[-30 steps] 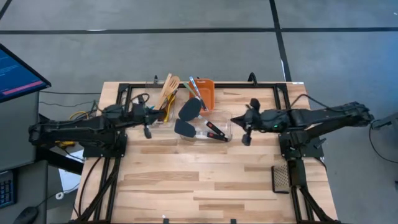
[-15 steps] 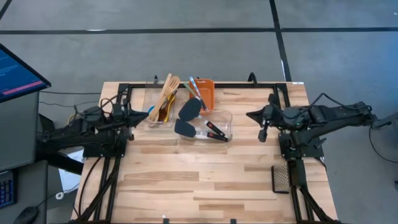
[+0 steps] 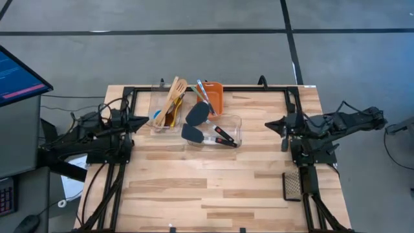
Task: Pick & Place Kitchen Items
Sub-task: Return to Home Position
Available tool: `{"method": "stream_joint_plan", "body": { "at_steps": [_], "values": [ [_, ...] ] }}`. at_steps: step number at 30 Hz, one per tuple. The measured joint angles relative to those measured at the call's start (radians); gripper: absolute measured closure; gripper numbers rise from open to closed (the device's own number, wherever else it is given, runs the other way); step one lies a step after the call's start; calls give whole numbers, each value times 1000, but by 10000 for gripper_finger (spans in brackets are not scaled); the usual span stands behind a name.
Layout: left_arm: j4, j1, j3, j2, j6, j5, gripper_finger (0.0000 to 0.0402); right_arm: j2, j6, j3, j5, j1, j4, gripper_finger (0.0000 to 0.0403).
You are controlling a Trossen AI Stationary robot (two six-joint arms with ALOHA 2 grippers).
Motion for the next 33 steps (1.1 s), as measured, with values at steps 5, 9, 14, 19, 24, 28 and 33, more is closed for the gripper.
{"method": "stream_joint_plan", "body": {
  "at_steps": [5, 9, 14, 19, 24, 28, 33],
  "values": [
    [-23, 0, -2, -5, 17, 6, 400, -119, 6, -57, -4, 35, -2, 403],
    [-23, 0, -2, -4, 41, 6, 400, -218, 6, -92, -4, 58, 3, 403],
    [-22, 0, -2, -4, 52, 6, 400, -327, -5, -125, -1, 76, 49, 403],
    [-22, 0, -2, -4, 51, 6, 400, -419, -9, -161, 11, 74, 54, 403],
    [-22, 0, -2, -4, 51, 6, 400, -484, -10, -202, 12, 74, 74, 403],
    [-22, 0, -2, -4, 51, 6, 400, -523, -10, -232, -2, 75, 76, 403],
    [-22, 0, -2, -4, 28, 5, 400, -522, -10, -236, -111, 76, 92, 403]
  ]
}}
